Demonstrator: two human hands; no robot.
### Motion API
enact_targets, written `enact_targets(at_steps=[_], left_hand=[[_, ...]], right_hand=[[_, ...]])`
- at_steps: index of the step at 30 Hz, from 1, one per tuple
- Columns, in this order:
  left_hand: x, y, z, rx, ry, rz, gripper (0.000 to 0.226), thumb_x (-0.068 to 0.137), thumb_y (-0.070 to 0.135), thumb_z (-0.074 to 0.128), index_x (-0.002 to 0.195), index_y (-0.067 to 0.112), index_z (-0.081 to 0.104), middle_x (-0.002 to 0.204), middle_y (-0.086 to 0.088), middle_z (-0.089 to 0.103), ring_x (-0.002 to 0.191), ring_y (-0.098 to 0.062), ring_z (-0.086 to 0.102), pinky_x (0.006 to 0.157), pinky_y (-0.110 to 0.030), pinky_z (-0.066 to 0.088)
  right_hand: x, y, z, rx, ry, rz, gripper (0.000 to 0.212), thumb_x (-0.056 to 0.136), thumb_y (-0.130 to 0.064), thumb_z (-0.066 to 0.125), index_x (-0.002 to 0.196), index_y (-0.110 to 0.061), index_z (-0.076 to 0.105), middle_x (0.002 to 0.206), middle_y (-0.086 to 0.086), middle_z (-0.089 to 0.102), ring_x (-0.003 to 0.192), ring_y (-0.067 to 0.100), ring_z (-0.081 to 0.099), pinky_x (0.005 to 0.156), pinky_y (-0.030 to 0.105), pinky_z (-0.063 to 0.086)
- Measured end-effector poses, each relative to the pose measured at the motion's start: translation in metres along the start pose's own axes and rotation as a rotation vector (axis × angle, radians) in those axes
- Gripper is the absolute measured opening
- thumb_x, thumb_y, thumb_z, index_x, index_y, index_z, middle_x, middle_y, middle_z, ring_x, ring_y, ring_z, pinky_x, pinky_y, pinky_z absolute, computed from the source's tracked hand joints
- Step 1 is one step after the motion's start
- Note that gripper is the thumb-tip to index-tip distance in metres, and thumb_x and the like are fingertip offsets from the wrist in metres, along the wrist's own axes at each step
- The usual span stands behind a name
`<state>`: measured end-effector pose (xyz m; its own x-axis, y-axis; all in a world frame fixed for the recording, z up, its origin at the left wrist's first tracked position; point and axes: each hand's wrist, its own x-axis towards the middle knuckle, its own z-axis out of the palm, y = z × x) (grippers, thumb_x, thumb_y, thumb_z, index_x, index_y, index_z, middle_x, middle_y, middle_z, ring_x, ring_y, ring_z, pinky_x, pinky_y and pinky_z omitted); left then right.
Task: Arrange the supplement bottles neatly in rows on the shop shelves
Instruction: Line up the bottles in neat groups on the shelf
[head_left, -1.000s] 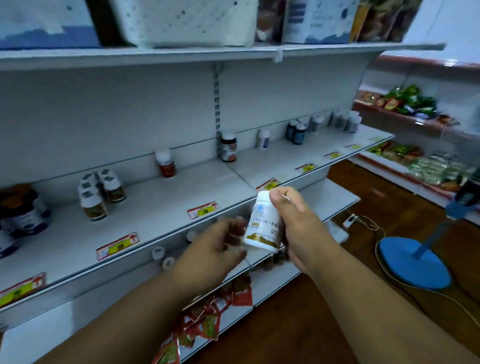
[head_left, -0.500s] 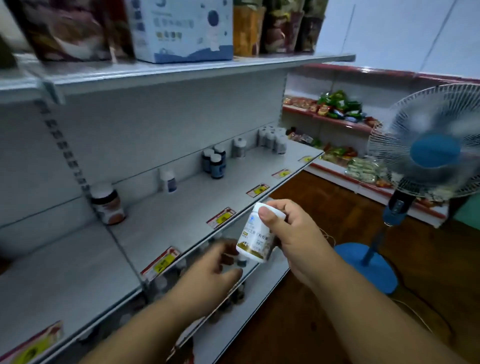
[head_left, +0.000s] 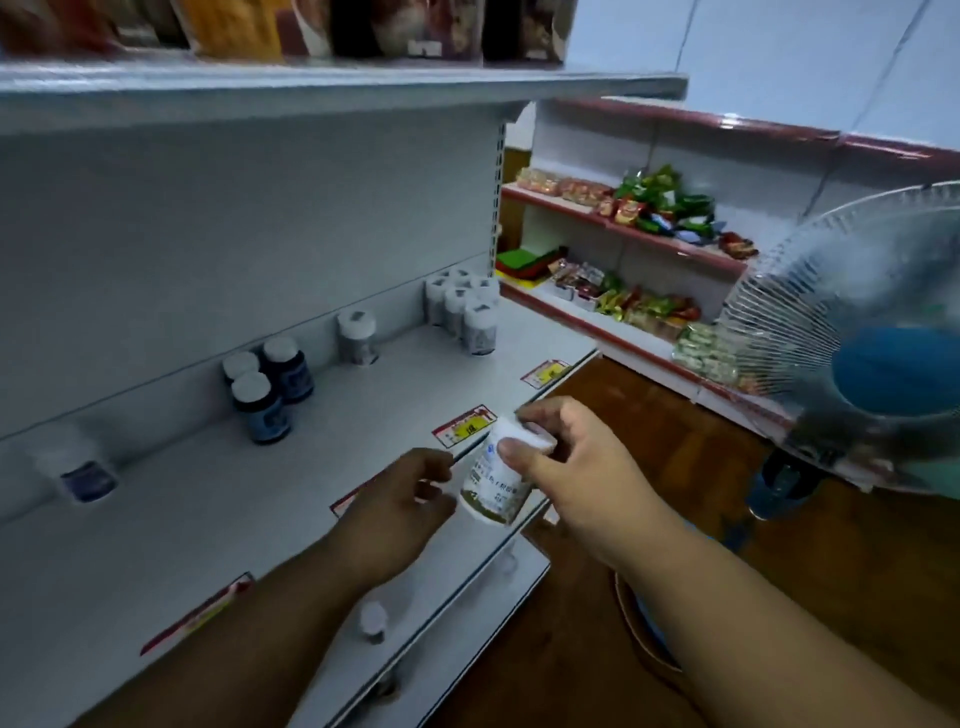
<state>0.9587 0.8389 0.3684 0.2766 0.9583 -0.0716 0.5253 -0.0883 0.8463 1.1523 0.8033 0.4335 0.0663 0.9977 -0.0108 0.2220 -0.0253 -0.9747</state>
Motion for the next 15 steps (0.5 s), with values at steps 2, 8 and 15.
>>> enact_targets(at_steps=[2, 8, 15], left_hand=[[0.027, 0.001, 0.002, -0.039, 0.083, -0.097, 0.032, 0.093, 0.022, 0.062, 0.120, 0.035, 0.051, 0.117, 0.012, 0.059, 0.103, -0.006, 0.059, 0.078, -0.022, 0.051], [0.087, -0.019, -0.008, 0.036, 0.317, -0.258, 0.043, 0.092, 0.027, 0.064, 0.132, 0.029, 0.048, 0.127, 0.008, 0.053, 0.109, -0.008, 0.053, 0.090, -0.024, 0.044], [0.170, -0.060, -0.036, 0.206, 0.412, -0.409, 0.069, 0.095, 0.035, 0.057, 0.152, 0.018, 0.023, 0.156, -0.005, 0.027, 0.141, -0.020, 0.029, 0.112, -0.024, 0.021]], right_hand=[[0.040, 0.005, -0.017, -0.015, -0.075, 0.028, 0.029, 0.084, -0.019, 0.074, 0.105, -0.027, 0.057, 0.104, -0.006, 0.065, 0.093, 0.009, 0.066, 0.066, 0.016, 0.053], [0.161, 0.002, -0.015, -0.242, -0.280, -0.082, 0.038, 0.076, -0.024, 0.081, 0.103, -0.031, 0.055, 0.107, -0.007, 0.061, 0.097, 0.012, 0.059, 0.081, 0.027, 0.052], [0.273, 0.022, 0.059, -0.529, -0.346, -0.244, 0.030, 0.079, -0.029, 0.073, 0.096, -0.030, 0.049, 0.088, -0.010, 0.052, 0.076, 0.012, 0.053, 0.054, 0.021, 0.037]])
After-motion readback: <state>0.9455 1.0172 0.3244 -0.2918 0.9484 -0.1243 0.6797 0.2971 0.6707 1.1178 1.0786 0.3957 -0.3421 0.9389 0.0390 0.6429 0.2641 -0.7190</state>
